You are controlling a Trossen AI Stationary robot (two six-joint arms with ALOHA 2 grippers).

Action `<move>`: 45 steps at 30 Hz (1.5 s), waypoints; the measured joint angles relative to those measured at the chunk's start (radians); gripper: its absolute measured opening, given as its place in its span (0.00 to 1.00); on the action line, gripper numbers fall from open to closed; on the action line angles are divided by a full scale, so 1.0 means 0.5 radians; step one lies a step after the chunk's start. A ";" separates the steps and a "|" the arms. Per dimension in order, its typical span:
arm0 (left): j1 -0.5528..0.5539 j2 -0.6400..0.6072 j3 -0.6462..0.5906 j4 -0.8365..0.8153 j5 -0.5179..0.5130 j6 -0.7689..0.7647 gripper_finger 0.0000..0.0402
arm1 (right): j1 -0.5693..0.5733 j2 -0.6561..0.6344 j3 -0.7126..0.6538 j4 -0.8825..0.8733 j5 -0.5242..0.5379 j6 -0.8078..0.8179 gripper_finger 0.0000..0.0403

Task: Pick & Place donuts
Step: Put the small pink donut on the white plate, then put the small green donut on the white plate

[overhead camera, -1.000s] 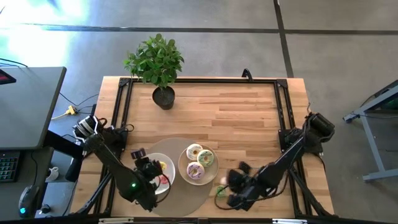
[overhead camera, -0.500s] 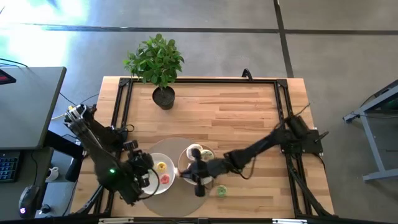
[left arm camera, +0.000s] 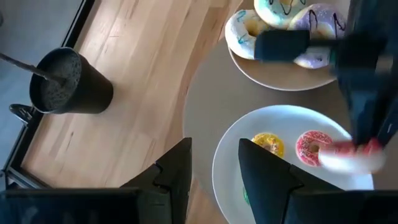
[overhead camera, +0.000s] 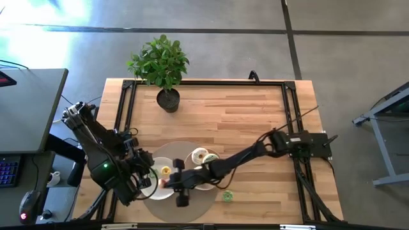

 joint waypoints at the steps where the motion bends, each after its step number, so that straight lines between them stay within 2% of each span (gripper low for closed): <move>1: 0.000 0.000 0.000 -0.004 0.001 -0.010 0.32 | -0.009 0.054 0.071 -0.032 -0.004 -0.002 0.01; 6: 0.000 0.000 0.000 -0.003 0.018 -0.017 0.32 | -0.040 0.256 0.277 -0.077 -0.014 0.016 0.02; 16: 0.000 0.000 0.000 -0.001 0.025 -0.015 0.32 | -0.100 0.353 0.293 -0.109 -0.119 0.015 0.05; 25: 0.000 0.000 0.000 -0.001 0.026 -0.010 0.32 | -0.133 0.387 0.293 -0.079 -0.172 -0.021 0.22; 32: 0.000 0.000 0.000 -0.001 0.027 -0.010 0.32 | -0.132 0.381 0.293 -0.066 -0.190 -0.085 0.35; 38: 0.000 0.001 0.000 -0.001 0.027 -0.010 0.32 | -0.131 0.337 0.290 -0.088 -0.235 -0.085 0.39; 42: 0.000 0.001 0.000 0.001 0.027 -0.016 0.32 | -0.127 0.188 0.290 -0.294 -0.326 -0.079 0.38; 45: 0.000 0.002 -0.001 0.017 0.027 -0.017 0.32 | -0.117 0.040 0.290 -0.601 -0.409 -0.032 0.36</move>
